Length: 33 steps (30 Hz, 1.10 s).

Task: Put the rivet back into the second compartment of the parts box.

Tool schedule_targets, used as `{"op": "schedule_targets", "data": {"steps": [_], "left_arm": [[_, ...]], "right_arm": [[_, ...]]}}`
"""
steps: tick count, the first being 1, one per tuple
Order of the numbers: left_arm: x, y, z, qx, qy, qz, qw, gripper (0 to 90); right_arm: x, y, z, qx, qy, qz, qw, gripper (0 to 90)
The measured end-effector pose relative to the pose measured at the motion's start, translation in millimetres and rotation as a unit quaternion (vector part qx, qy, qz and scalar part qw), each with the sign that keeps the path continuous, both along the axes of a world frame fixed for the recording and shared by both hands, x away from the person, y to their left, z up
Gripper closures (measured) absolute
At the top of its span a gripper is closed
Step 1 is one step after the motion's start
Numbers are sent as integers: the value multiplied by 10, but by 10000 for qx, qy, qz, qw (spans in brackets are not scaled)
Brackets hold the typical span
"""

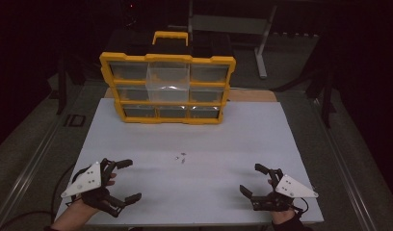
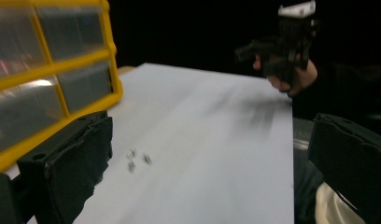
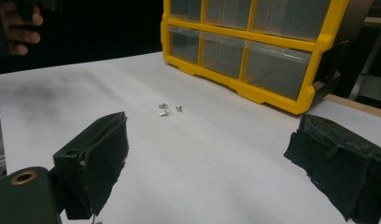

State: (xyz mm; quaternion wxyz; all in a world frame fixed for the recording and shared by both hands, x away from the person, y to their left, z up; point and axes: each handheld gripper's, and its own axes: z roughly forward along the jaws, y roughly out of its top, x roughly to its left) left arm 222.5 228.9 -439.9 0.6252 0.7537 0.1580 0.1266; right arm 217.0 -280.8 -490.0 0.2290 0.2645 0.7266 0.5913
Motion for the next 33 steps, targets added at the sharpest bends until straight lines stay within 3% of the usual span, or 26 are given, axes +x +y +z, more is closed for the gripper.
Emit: {"op": "schedule_targets", "data": {"steps": [5,13,18,20,26,33], "left_arm": [[109,34,262,-126,-48,-147,9998,0],[230,6,616,-23,-213,-327,9992,0],[318,-26,806,0,-266,-347,9990,0],[400,-70,915,-23,-252,-231,9994,0],[553,-226,1027,-27,-229,-322,9992,0],[784,-417,974,113,-192,-671,9975,0]], "right_arm": [[5,0,-4,41,44,10,10000,100],[11,3,-9,51,69,15,10000,100],[9,7,-6,66,77,30,9999,100],[10,5,-6,61,73,33,9999,100],[24,7,-22,70,121,70,9999,101],[23,1,-20,99,115,72,9999,101]]}}
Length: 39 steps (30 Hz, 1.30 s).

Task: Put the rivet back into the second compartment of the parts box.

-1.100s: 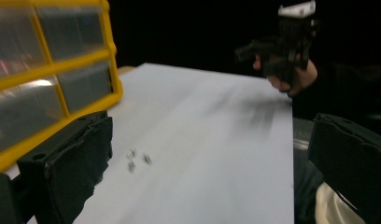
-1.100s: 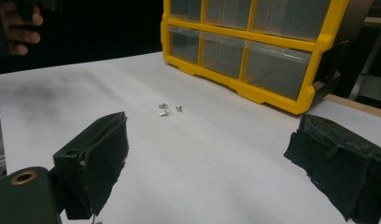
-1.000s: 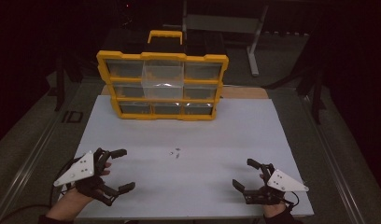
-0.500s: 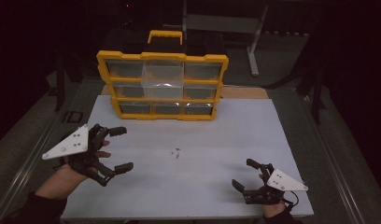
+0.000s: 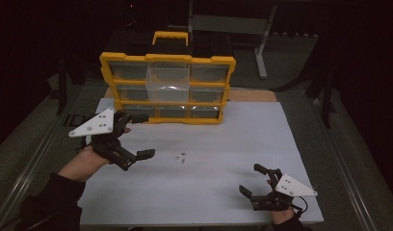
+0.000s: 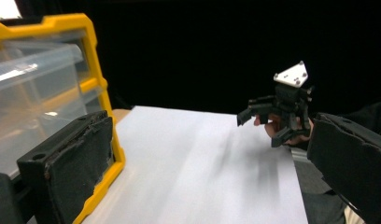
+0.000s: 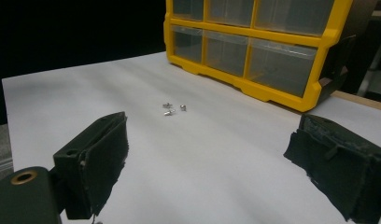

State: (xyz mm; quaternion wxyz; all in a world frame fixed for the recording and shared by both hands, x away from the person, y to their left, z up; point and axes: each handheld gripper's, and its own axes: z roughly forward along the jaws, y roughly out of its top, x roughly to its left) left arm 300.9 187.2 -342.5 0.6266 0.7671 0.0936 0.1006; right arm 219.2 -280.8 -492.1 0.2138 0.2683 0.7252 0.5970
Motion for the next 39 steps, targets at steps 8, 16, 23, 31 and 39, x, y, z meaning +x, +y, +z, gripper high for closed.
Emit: {"op": "schedule_targets", "data": {"steps": [8,16,23,31,39], "left_arm": [[264,-165,-265,331,59,52,9994,0],[432,-305,-625,812,493,181,9953,0],[495,-462,-990,1400,813,444,9858,0],[591,-520,-1239,1471,1256,544,9796,0],[631,-581,-1416,1515,1296,416,9790,29]], "right_arm": [[4,-7,-8,22,34,7,10000,101],[1,2,-15,8,44,32,10000,101],[4,3,-21,-10,62,38,10000,101],[5,8,-25,-30,90,47,9999,101],[11,4,-30,-15,99,53,9999,101]]}}
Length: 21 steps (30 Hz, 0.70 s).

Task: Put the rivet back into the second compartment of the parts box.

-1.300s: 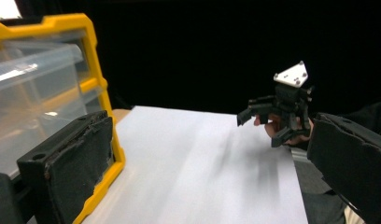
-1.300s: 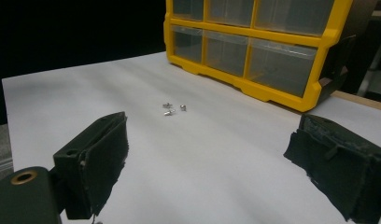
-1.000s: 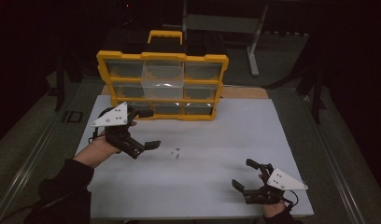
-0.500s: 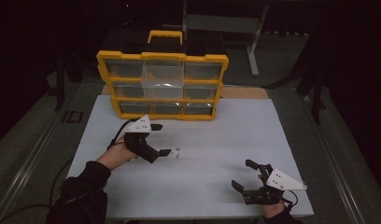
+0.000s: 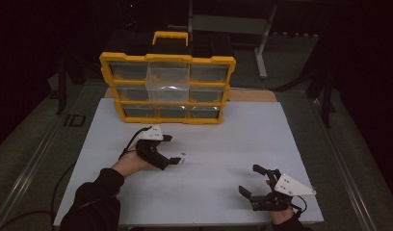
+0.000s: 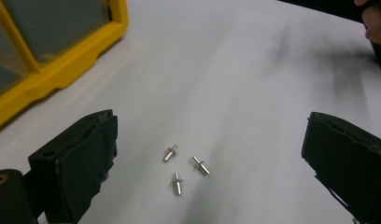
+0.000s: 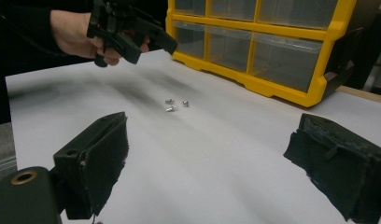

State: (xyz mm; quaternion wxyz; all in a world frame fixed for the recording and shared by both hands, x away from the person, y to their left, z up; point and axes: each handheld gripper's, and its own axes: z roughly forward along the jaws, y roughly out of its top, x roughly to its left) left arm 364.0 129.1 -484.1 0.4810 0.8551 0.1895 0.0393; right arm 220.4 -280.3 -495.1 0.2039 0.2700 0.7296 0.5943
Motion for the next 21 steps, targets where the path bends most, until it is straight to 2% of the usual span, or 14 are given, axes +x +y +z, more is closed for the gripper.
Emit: {"op": "schedule_targets", "data": {"steps": [2,6,10,12,14,16,17,19,20,21], "left_arm": [[11,1,-36,-27,7,-104,9999,78],[34,-29,-119,108,-33,-180,9998,146],[61,-71,-189,308,120,-225,9992,180],[61,-71,-189,308,120,-225,9992,188],[97,-76,-251,466,248,-179,9984,232],[107,-83,-281,594,251,-181,9978,294],[107,-83,-281,594,251,-181,9978,318],[115,-104,-321,783,150,-156,9967,366],[115,-104,-321,783,150,-156,9967,388],[129,-114,-346,885,84,-59,9960,410]], "right_arm": [[1,0,-1,1,2,5,10000,101],[2,-2,-3,11,15,9,10000,101],[-1,-4,1,13,3,8,10000,101],[-2,-3,2,12,3,5,10000,101],[-2,-2,1,12,8,16,10000,101],[0,-1,-2,8,13,28,10000,103],[0,-1,-2,5,21,31,10000,103],[1,-1,-5,9,37,39,10000,103],[2,-1,-5,6,46,36,10000,103],[3,-1,-6,7,50,40,10000,103]]}}
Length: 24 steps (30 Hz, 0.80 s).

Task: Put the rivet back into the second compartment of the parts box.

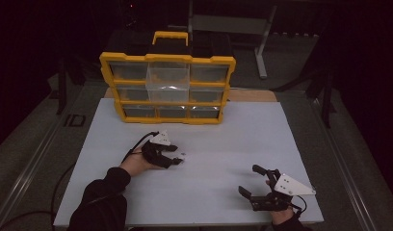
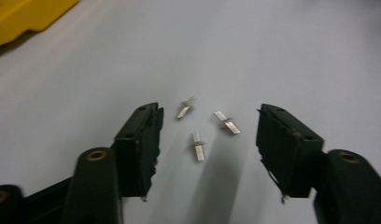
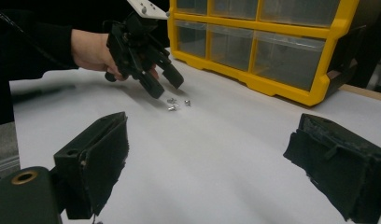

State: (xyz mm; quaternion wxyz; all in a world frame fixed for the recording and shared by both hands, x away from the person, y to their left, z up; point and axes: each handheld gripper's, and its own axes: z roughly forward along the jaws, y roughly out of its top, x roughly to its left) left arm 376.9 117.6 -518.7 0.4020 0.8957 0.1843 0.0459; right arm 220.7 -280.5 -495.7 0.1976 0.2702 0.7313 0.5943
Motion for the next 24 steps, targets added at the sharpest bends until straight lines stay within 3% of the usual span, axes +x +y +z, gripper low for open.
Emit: {"op": "schedule_targets", "data": {"steps": [3,6,14,20,24], "left_arm": [[7,-9,-19,48,0,-29,10000,475],[10,-35,-62,257,58,-130,9996,555],[28,-26,-67,303,-11,-58,9995,684],[13,-40,-74,290,-77,-204,9993,801],[30,-36,-64,269,79,-224,9994,820]], "right_arm": [[2,1,-2,-16,-7,-3,10000,103],[1,1,-3,-24,-13,2,10000,103],[2,-1,-2,-46,-15,-18,10000,103],[4,6,-5,-66,-11,-33,10000,103],[7,11,-7,-88,-11,-39,10000,103]]}}
